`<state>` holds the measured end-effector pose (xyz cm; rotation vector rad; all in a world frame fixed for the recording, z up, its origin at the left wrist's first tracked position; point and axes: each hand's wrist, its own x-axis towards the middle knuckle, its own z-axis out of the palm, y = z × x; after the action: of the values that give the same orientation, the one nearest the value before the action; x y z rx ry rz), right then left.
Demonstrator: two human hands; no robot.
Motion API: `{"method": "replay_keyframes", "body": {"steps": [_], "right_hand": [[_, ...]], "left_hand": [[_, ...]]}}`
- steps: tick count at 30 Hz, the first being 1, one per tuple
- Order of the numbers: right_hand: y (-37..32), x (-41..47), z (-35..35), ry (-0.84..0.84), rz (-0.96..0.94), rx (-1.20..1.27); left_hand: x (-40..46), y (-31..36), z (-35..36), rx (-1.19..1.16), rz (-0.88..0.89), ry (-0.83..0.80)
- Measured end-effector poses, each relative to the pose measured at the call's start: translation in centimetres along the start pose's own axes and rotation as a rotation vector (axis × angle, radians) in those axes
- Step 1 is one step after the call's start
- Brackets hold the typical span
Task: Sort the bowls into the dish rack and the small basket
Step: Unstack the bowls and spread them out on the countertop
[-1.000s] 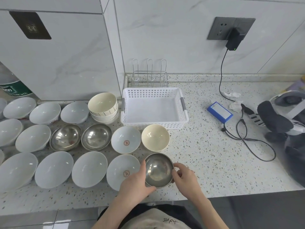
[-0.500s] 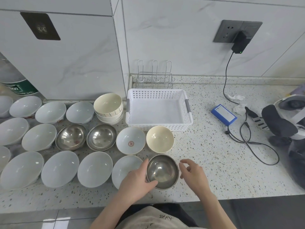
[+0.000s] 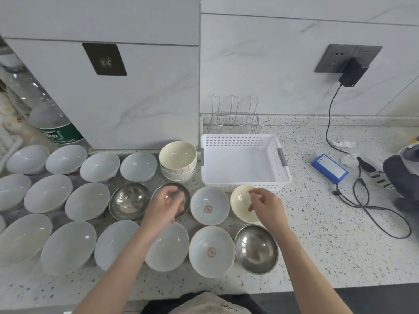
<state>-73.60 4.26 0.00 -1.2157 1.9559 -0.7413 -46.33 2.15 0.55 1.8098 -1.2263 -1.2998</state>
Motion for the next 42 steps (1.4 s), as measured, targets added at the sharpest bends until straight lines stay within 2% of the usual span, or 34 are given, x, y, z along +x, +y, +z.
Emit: {"method": "replay_keyframes", "body": {"steps": [5, 8, 14, 18, 29, 34, 42], "right_hand": [[-4.8, 1.2, 3.3, -0.056, -0.033, -0.07], [-6.2, 1.2, 5.3, -0.085, -0.035, -0.002], [-6.6, 0.3, 7.9, -0.102, 0.035, 0.001], [-5.9, -0.3, 8.7, -0.069, 0.078, 0.006], [-6.7, -0.8, 9.8, -0.055, 0.121, -0.007], [-7.7, -0.4, 10.3, -0.064, 0.131, 0.04], [-10.0, 1.8, 13.4, -0.103, 0.177, 0.169]], "left_hand": [[6.9, 2.2, -2.7, -0.058, -0.122, 0.066], [9.8, 2.9, -3.2, -0.137, -0.151, 0.063], [11.4, 3.2, -3.4, -0.043, -0.043, -0.027], [12.0, 3.1, -3.5, 0.017, -0.044, -0.101], [12.9, 3.5, -3.9, -0.074, -0.012, -0.19], [11.2, 3.0, -5.6, -0.218, 0.017, -0.232], [7.3, -0.3, -9.2, -0.505, -0.083, -0.12]]}}
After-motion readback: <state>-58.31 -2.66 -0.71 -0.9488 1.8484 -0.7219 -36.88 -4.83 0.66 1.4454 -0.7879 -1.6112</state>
